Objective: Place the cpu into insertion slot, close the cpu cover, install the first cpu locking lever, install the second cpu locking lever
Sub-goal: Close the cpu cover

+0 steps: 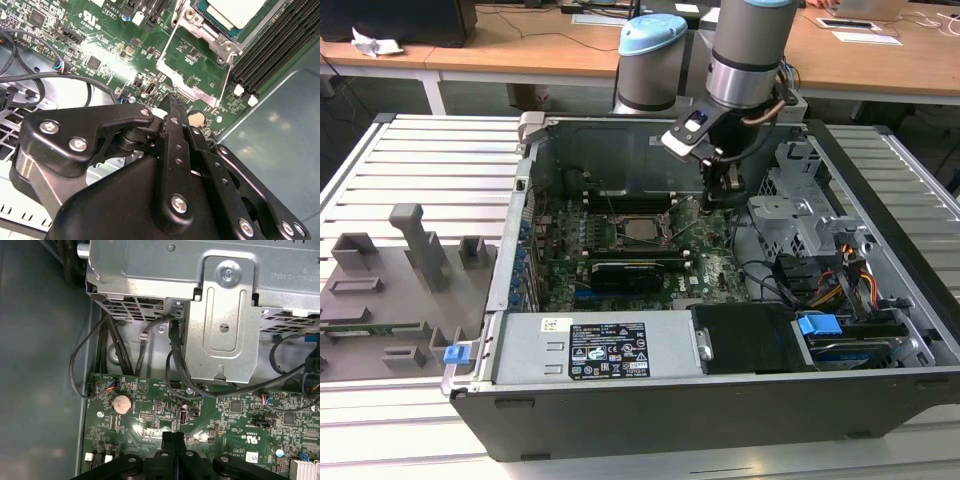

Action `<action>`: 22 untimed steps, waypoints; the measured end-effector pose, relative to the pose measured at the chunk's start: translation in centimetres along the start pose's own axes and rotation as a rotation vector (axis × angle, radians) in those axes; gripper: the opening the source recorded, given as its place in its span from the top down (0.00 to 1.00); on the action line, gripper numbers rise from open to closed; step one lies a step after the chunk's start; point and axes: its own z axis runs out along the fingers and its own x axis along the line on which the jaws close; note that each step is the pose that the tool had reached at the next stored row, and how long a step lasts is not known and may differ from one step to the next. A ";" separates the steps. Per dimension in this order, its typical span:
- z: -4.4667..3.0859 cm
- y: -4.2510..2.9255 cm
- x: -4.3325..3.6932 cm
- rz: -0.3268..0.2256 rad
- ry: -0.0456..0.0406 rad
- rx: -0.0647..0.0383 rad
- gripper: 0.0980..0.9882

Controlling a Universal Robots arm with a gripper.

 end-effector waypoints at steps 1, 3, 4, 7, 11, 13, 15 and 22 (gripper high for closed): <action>0.08 0.00 0.00 -0.001 0.0000 0.000 0.99; 0.15 -0.15 0.01 -0.002 -0.0001 0.000 0.99; 0.16 -0.24 0.01 -0.002 0.0000 0.000 0.99; 0.15 -0.61 0.05 -0.002 0.0001 0.000 0.99; 0.15 -0.93 0.07 -0.002 0.0001 0.000 0.99; 0.15 -1.07 0.08 -0.002 0.0001 0.000 0.99; 0.15 -1.14 0.09 -0.002 0.0001 0.000 0.99; 0.15 -1.42 0.12 -0.004 0.0001 0.000 0.99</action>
